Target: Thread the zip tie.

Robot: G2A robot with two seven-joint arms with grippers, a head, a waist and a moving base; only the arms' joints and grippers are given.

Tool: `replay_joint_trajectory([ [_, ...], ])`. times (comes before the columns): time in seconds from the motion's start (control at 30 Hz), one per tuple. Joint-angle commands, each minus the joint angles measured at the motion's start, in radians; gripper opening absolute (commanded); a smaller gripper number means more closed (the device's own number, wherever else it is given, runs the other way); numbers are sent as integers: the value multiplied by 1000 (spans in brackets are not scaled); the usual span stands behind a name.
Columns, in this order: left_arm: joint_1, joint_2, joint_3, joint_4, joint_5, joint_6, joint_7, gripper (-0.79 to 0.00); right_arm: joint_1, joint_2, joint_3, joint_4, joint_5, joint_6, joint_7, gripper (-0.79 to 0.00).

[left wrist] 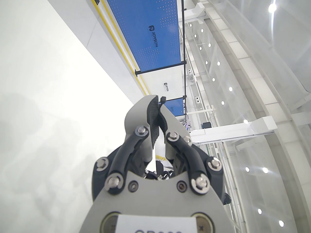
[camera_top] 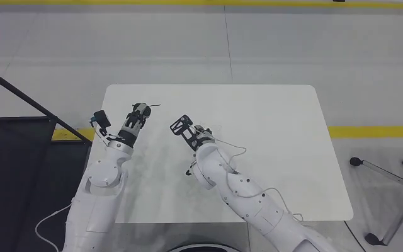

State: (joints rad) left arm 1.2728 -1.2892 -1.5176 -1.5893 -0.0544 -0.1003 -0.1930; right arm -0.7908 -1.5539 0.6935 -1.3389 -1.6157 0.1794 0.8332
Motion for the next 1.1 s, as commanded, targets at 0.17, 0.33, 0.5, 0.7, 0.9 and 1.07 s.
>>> replay_joint_trajectory([
  [0.17,-4,2,15,-8,14,-2,-42,-785,-69,23,111,-123,-33,-6,-79,-785],
  [0.33,-21,4,45,-15,38,2,-112,-785,-142,46,216,-246,-52,-31,-144,-785],
  [0.5,-68,6,93,14,57,8,-225,-785,-214,67,326,-367,6,-119,-233,-785],
  [0.7,-166,9,147,83,65,-28,-408,-785,-276,85,435,-456,118,-262,-345,-785],
  [0.9,-267,10,210,141,124,-73,-517,-785,-320,101,537,-514,237,-375,-407,-785],
  [1.07,-267,10,210,141,124,-73,-517,-785,-320,101,537,-514,237,-375,-407,-785],
])
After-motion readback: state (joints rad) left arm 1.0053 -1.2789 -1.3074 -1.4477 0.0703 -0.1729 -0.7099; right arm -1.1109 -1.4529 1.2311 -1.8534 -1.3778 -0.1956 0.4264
